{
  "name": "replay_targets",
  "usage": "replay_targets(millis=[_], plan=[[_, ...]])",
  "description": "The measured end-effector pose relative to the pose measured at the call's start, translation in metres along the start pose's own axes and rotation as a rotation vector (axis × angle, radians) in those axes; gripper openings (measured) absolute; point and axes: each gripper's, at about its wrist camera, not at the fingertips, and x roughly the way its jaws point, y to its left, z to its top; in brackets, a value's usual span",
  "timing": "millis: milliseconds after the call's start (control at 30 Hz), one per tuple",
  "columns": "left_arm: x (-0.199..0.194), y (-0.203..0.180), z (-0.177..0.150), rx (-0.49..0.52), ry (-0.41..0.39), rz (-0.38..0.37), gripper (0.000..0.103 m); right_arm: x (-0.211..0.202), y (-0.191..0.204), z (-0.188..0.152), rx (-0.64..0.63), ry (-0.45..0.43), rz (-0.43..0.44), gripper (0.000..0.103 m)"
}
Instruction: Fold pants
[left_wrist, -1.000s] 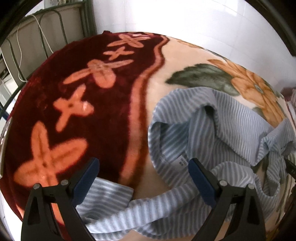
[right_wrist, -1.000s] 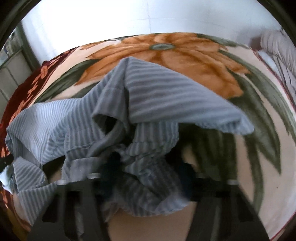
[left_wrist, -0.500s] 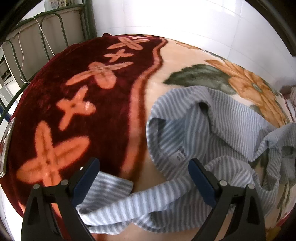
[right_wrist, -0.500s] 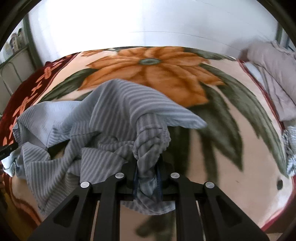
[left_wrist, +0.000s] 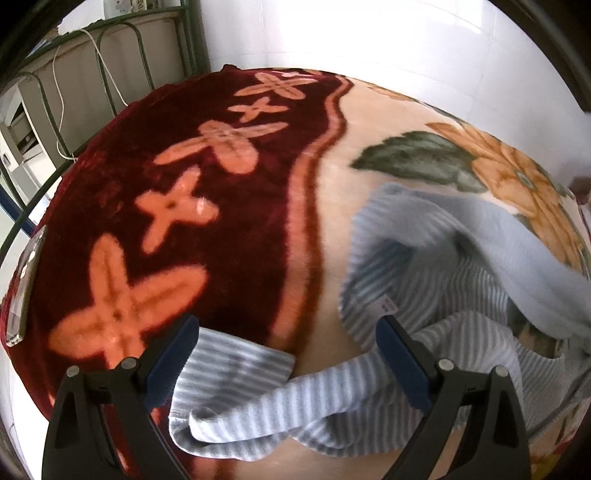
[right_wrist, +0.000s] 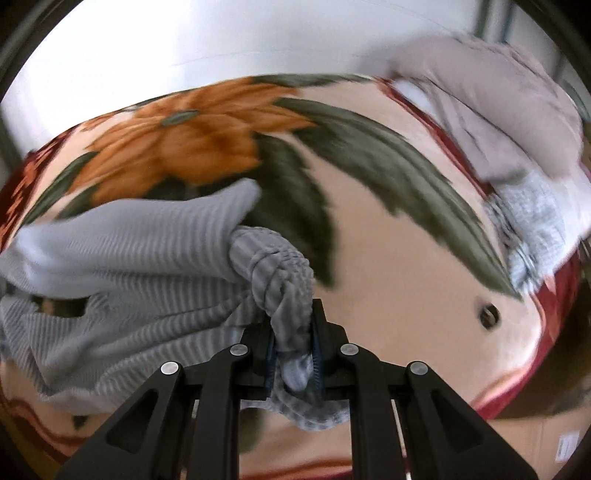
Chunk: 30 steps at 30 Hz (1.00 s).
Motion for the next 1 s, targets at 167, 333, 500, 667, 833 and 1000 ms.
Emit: replay_targets(millis=[167,333,500,667,833,1000], plan=[[0.002,-0.006,-0.001,0.001,0.013,-0.023,0.099,0.013,-0.054,-0.004,0.124,0.057,-0.092,0.016],[0.002,-0.018,0.0,0.026,0.015,-0.039,0.099,0.031,-0.071,-0.012,0.141,0.139,-0.109,0.018],[0.006,-0.03,0.0,0.023,0.031,-0.085,0.099,0.015,-0.06,-0.013,0.101,0.121,-0.164,0.023],[0.018,-0.046,-0.001,0.042,0.028,-0.084,0.097,-0.019,-0.051,-0.008,0.114,0.036,-0.202,0.031],[0.024,-0.066,-0.002,0.091,0.012,-0.082,0.057,-0.045,-0.033,0.001,0.115,-0.058,-0.092,0.037],[0.0,-0.072,0.004,0.064,-0.063,-0.164,0.014,-0.04,0.009,-0.006,0.049,-0.054,0.023,0.037]])
